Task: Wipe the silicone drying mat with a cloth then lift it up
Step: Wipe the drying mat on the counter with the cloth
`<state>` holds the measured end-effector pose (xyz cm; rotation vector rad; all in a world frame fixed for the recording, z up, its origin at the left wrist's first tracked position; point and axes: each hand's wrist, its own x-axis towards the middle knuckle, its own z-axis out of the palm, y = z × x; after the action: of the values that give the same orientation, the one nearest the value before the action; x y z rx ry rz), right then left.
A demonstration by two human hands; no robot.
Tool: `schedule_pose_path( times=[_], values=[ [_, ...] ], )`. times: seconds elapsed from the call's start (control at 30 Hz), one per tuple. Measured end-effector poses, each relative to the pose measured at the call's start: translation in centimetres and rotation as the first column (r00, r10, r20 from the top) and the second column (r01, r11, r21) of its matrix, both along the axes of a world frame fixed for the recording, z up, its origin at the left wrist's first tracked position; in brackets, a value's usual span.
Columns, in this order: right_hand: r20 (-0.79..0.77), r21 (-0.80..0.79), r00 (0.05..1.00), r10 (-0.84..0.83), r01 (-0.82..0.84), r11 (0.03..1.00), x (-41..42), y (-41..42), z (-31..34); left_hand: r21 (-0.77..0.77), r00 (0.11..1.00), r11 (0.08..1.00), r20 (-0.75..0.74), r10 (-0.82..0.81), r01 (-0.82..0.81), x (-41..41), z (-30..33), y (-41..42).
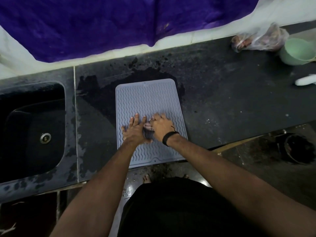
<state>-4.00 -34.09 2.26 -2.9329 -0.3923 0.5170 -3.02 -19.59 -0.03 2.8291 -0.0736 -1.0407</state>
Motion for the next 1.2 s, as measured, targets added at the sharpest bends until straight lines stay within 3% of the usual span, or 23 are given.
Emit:
schedule_pose_path(
  times=[0.23, 0.43, 0.53, 0.7, 0.9, 0.97, 1.1, 1.2],
  values=[
    [-0.100, 0.027, 0.995, 0.014, -0.012, 1.000, -4.4, -3.6, 1.2, 0.004, 1.000, 1.000, -0.003, -0.005, 0.005, 0.0, 0.3, -0.1],
    [0.070, 0.032, 0.979, -0.189, 0.187, 0.982, -0.2, -7.2, 1.8, 0.000, 1.000, 1.000, -0.005, -0.005, 0.005, 0.1, 0.5, -0.2],
    [-0.003, -0.039, 0.971, -0.238, 0.238, 0.971, 0.9, -8.0, 1.0, 0.022, 1.000, 1.000, -0.013, -0.002, 0.002, 0.2, 0.8, -0.6],
    [0.019, -0.105, 0.986, -0.165, 0.166, 0.980, -2.4, -8.1, 0.3, 0.040, 1.000, 0.999, -0.026, 0.008, -0.007, 0.3, 0.9, -0.9],
    [-0.061, -0.174, 0.992, -0.106, 0.094, 0.980, -5.4, -8.1, 1.3, 0.036, 1.000, 0.999, -0.016, 0.010, -0.010, 0.0, 1.0, -1.0],
    [-0.068, -0.167, 0.992, -0.104, 0.091, 0.982, -4.1, -7.7, 2.1, 0.033, 1.000, 0.999, -0.019, 0.017, -0.016, 0.0, 1.1, -1.1],
    [0.092, -0.073, 0.991, -0.096, 0.103, 0.992, 0.5, -5.0, 2.7, 0.034, 1.000, 0.999, -0.009, 0.027, -0.027, 0.0, 1.2, -1.2],
    [0.061, -0.026, 0.993, -0.099, 0.101, 0.995, 2.1, -2.9, 1.7, 0.028, 0.999, 0.999, -0.005, 0.035, -0.035, 0.1, 1.1, -1.3]
  ],
)
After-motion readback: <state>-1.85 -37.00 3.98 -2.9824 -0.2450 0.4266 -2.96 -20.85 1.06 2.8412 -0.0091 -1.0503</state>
